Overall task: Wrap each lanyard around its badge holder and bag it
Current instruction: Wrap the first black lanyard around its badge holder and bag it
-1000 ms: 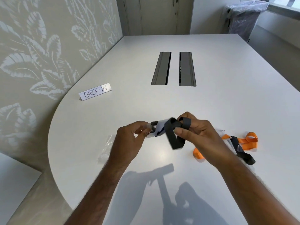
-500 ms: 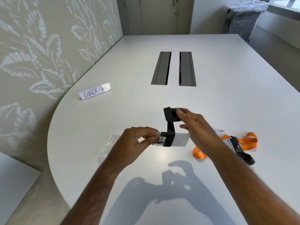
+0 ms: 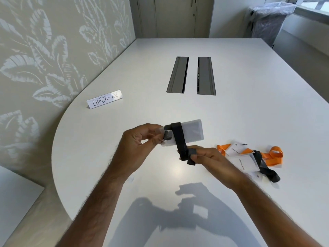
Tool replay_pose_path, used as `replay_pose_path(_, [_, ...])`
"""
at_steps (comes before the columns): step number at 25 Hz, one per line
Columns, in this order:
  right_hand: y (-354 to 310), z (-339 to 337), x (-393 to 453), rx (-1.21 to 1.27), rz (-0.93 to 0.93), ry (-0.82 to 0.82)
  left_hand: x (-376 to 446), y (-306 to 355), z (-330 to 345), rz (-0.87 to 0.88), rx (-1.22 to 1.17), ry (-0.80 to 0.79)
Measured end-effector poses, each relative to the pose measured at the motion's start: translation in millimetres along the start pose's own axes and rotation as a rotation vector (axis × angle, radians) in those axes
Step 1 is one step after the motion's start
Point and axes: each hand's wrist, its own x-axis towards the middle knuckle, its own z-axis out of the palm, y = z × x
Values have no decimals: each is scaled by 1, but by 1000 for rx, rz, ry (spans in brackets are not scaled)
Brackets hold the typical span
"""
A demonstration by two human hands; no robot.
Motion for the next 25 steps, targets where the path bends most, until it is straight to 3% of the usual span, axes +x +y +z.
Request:
replay_pose_path(7, [-8, 11, -14, -89, -34, 45, 16, -11, -1, -83, -21, 162])
replay_pose_path(13, [-26, 8, -19, -320, -97, 57, 19, -26, 4, -140, 68, 212])
replay_pose_path(18, [-54, 14, -15, -161, -182, 130, 13, -28, 16, -123, 170, 206])
replay_pose_path(25, [-68, 19, 9, 221, -190, 233, 3, -19, 31, 0, 309, 50])
